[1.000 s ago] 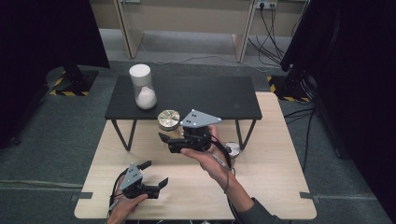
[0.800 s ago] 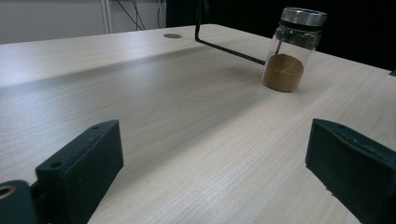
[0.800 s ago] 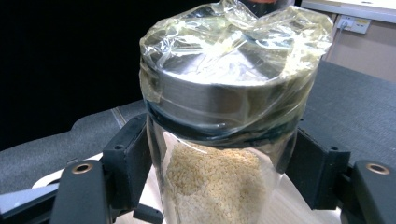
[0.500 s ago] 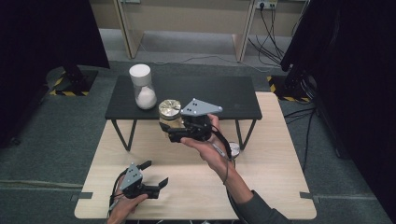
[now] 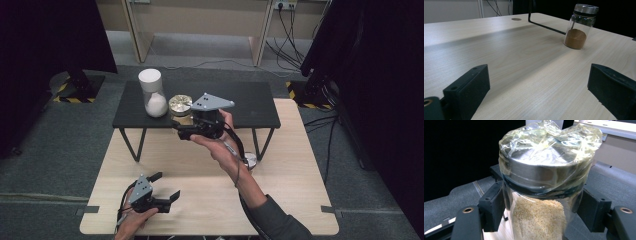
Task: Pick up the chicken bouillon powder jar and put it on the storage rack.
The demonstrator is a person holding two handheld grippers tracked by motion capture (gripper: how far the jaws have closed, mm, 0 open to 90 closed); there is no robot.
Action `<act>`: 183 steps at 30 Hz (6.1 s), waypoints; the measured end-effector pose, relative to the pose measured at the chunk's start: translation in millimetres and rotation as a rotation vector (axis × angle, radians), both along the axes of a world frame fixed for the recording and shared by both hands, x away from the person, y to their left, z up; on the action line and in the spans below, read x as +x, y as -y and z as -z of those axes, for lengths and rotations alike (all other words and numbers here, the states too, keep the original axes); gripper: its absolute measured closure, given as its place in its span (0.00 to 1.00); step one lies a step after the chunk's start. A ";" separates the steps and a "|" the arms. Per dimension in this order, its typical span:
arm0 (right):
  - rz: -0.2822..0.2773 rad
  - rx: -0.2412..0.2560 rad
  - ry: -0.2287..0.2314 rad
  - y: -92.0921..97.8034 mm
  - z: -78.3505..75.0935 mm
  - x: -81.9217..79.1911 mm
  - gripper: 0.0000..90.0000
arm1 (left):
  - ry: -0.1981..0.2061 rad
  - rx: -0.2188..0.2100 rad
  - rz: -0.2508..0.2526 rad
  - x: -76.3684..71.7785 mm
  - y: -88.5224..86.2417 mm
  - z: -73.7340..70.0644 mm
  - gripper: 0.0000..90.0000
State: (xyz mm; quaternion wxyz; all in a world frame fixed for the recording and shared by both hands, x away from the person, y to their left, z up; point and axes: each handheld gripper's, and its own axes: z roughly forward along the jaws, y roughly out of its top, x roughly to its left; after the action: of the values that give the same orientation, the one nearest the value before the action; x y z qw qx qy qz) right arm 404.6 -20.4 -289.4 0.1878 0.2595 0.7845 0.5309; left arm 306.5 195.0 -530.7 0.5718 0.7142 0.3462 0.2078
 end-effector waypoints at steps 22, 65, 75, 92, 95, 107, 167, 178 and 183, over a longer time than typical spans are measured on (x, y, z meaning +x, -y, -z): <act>0.083 -0.007 -0.004 -6.4 -5.4 29.7 0.34 | -0.001 -0.001 0.002 0.0 0.0 0.0 0.04; 0.195 -0.004 0.002 -13.7 13.6 67.9 0.34 | 0.000 -0.001 0.004 -0.2 0.1 0.0 0.04; 0.191 -0.007 0.003 -16.1 18.0 69.1 0.34 | 0.000 -0.001 0.003 -0.2 0.1 0.0 0.04; 0.188 0.030 -0.009 -12.2 15.1 68.7 0.17 | 0.000 -0.001 0.003 -0.2 0.1 0.0 0.04; 0.184 0.033 -0.014 -11.6 12.8 66.0 0.10 | 0.001 0.001 0.002 -0.2 0.1 0.0 0.04; 0.203 0.075 -0.028 -2.5 14.3 55.4 0.04 | 0.000 0.000 0.003 -0.1 0.1 0.0 0.04; 0.073 0.164 0.005 26.5 48.5 -13.2 0.04 | 0.000 0.001 0.000 0.1 -0.4 0.1 0.04; 0.049 0.179 0.007 31.5 62.2 -27.5 0.04 | -0.002 0.002 0.000 0.0 -0.3 0.1 0.04; 0.038 0.180 0.013 31.9 68.1 -34.6 0.04 | -0.002 0.001 0.000 0.1 -0.4 0.1 0.04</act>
State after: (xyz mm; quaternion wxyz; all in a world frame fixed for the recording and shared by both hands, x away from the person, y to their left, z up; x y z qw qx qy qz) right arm 370.0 -52.4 -357.5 0.1786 0.2867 0.7275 0.5972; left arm 306.6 195.4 -530.8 0.5712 0.7145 0.3467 0.2073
